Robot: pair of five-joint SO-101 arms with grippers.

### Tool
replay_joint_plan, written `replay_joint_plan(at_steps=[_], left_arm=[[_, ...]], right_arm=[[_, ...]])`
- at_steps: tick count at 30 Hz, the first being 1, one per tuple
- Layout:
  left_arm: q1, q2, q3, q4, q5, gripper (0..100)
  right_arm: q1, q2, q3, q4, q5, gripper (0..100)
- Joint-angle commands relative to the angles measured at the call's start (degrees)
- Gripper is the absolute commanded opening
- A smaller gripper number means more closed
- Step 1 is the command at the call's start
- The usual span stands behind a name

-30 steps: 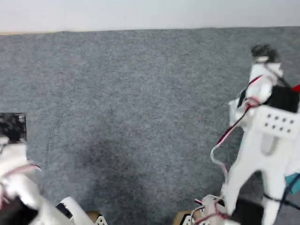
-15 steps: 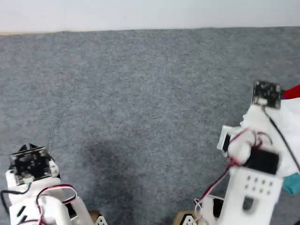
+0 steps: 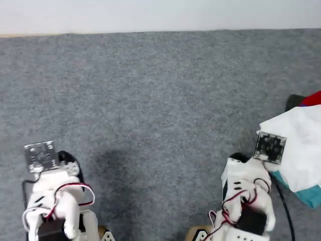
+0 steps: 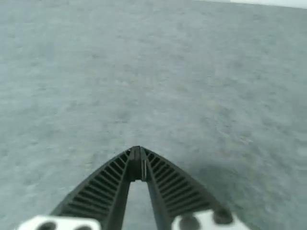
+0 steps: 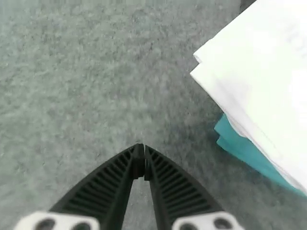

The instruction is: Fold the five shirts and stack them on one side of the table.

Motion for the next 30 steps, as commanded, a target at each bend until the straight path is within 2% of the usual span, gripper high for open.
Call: replay_joint_plan(at_steps=[1,7,10,18,23,30], left_arm=[[6.2,1.1,3.3,-4.0,0.4,0],[13.4,1.1,9.3,-8.3,0.4,0],[17.0,1.1,13.2,-9.8,0.4,0],[18.1,1.1,24.3,-18.6,0.5,0],[18.1,1.2,24.3,-18.2,0.6,0],[17.8,1.1,24.3,-11.9,0.4,0]], right_arm=[[-0.6,-0.1,2.2,-1.2,-0.5,0.9],[-0.7,0.7,6.3,-1.2,-0.7,0.9],[-3.2,0.7,10.5,-1.2,-0.8,0.9],[-11.3,-1.1,13.5,-1.5,-0.8,0.9],[-15.3,-0.9,13.5,3.2,-0.6,0.9],[-9.5,-0.9,13.5,5.9,-0.6,0.9]])
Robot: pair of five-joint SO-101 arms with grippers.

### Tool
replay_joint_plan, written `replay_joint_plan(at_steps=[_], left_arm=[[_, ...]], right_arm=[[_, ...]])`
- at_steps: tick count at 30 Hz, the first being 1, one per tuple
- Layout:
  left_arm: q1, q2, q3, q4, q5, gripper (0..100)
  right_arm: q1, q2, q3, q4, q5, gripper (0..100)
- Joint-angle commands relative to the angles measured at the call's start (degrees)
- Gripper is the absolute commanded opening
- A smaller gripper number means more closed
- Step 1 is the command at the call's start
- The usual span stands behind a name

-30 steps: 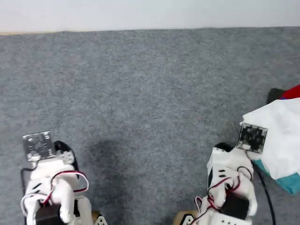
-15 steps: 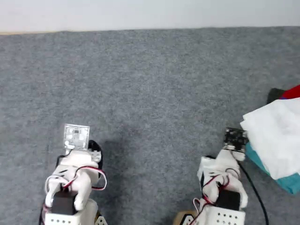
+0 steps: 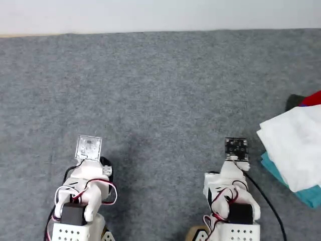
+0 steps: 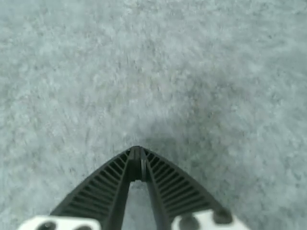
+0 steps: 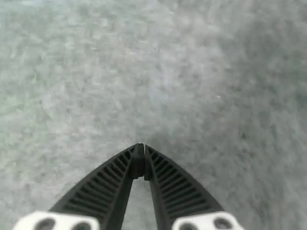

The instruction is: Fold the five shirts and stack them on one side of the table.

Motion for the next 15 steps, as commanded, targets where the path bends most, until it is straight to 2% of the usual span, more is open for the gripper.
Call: replay_joint_plan(at_steps=[1,4,15], left_arm=[[-0.4,0.3,-0.3,1.1,0.3,0],[-0.4,0.3,-0.3,1.1,0.4,0],[-0.3,0.3,-0.3,1.4,0.2,0]], right_arm=[[3.4,-0.7,0.9,1.6,-0.4,0.9],[5.2,-0.7,0.9,1.6,-0.4,0.9],[5.2,-0.7,0.9,1.6,-0.4,0.9]])
